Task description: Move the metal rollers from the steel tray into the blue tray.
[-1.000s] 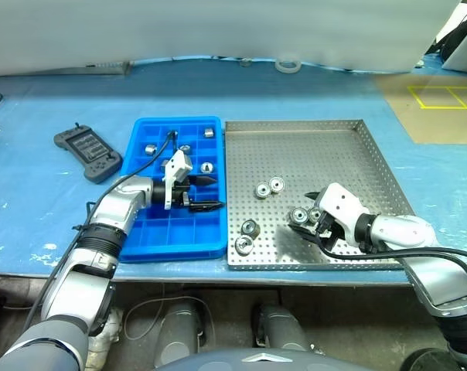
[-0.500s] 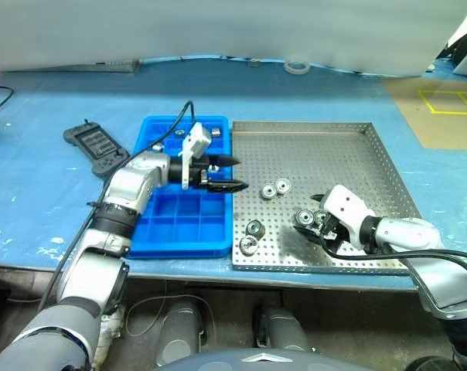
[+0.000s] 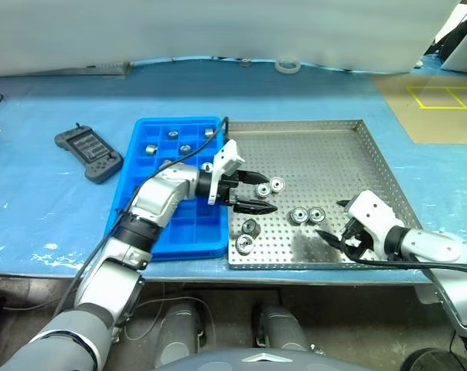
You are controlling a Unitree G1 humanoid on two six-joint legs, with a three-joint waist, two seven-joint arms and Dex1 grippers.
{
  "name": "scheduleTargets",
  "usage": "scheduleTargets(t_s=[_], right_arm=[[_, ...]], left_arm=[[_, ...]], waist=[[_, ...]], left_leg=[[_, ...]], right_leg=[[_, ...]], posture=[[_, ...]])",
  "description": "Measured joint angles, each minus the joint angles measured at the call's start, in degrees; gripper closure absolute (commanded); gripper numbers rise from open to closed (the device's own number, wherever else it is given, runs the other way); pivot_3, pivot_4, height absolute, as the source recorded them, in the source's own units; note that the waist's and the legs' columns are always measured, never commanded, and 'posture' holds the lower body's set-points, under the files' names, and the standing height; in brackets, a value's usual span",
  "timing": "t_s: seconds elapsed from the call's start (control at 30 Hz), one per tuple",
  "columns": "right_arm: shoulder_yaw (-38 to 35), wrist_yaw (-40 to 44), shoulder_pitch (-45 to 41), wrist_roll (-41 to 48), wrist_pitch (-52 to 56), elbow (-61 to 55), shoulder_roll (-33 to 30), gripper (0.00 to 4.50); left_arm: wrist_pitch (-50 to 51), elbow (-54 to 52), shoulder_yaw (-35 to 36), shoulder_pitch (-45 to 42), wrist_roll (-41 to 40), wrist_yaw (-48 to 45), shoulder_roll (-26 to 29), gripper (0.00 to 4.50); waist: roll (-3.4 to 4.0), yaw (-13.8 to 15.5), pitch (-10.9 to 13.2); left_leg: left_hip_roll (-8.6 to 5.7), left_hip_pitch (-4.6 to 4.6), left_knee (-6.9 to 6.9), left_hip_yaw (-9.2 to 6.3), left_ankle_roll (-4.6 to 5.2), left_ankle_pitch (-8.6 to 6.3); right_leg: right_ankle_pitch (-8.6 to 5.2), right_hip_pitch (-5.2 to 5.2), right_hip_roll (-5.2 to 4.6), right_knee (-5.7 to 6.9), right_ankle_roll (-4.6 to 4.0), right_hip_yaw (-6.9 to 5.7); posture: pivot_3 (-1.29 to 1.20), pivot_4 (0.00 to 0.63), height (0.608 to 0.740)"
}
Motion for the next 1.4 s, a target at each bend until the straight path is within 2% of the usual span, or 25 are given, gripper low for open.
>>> scheduleTargets(t_s=[0.17,0.47,0.67,0.97,1.07,1.1,1.27,1.37,1.4], right_arm=[[-5.8,-1.6,0.6,2.0,1.5,-2.0,1.7,0.00],[-9.1,-5.3,4.8,2.7,3.6,-6.7,5.2,0.00],[-9.1,-7.4,7.0,2.5,4.0,-7.8,6.5,0.00],[-9.1,-8.9,8.8,1.7,3.8,-8.7,7.1,0.00],[-9.0,-9.5,9.1,1.4,3.8,-8.7,7.3,0.00],[-9.0,-9.7,9.2,1.3,3.8,-8.7,7.4,0.00],[-8.9,-9.8,9.1,1.1,3.3,-8.7,7.4,0.00],[-8.9,-9.8,9.0,0.9,3.1,-8.7,7.4,0.00],[-8.8,-9.8,8.9,0.9,3.0,-8.6,7.4,0.00]], left_arm=[[-6.9,12.4,-0.5,-3.9,3.8,1.6,-6.4,0.02],[-12.9,27.1,-2.4,-6.6,9.3,0.3,-14.5,0.02],[-15.6,33.3,-2.6,-8.6,12.6,1.5,-17.5,0.02],[-20.3,41.5,-1.8,-11.9,18.1,11.1,-19.3,0.02],[-22.5,42.1,-1.7,-11.8,19.5,11.9,-19.3,0.61],[-22.8,42.2,-1.7,-11.8,19.8,12.0,-19.3,0.93],[-24.2,42.6,-1.6,-11.8,21.0,12.8,-19.4,0.93],[-24.2,42.4,-1.2,-11.4,21.0,10.4,-19.3,1.75],[-24.3,42.3,-1.2,-11.3,21.1,10.3,-19.3,1.75]], waist=[[0.03,-0.4,0.0],[0.07,-0.9,0.0],[0.08,-2.0,0.0],[0.16,-2.8,-0.1],[0.18,-3.4,-0.1],[0.22,-3.5,-0.1],[0.26,-3.6,-0.2],[0.27,-3.6,-0.2],[0.27,-3.6,-0.2]], left_leg=[[0.01,-0.21,0.01,0.00,0.09,-0.04],[0.02,-0.33,0.10,0.00,0.16,-0.08],[0.01,-0.22,0.14,0.00,0.16,-0.09],[0.00,-0.22,0.18,-0.03,0.26,-0.14],[-0.01,-0.22,0.19,-0.03,0.33,-0.19],[0.00,-0.23,0.19,-0.03,0.36,-0.21],[-0.02,-0.31,0.19,-0.02,0.53,-0.31],[-0.02,-0.32,0.19,-0.02,0.55,-0.32],[-0.02,-0.32,0.18,-0.02,0.54,-0.32]], right_leg=[[0.00,-0.18,0.00,-0.03,0.01,-0.02],[0.01,-0.21,-0.02,-0.07,0.01,-0.06],[0.00,-0.08,-0.03,-0.10,0.02,-0.05],[0.05,0.05,-0.03,-0.30,0.09,-0.08],[0.10,0.13,-0.03,-0.49,0.16,-0.08],[0.15,0.18,-0.02,-0.62,0.20,-0.08],[0.18,0.25,-0.05,-0.83,0.22,-0.11],[0.18,0.24,-0.06,-0.84,0.22,-0.15],[0.18,0.24,-0.06,-0.84,0.22,-0.16]], posture=[[-0.38,0.150,0.740],[-0.46,0.150,0.740],[-0.49,0.150,0.740],[-0.50,0.150,0.740],[-0.50,0.150,0.740],[-0.50,0.150,0.740],[-0.49,0.150,0.740],[-0.49,0.150,0.740],[-0.49,0.150,0.740]])
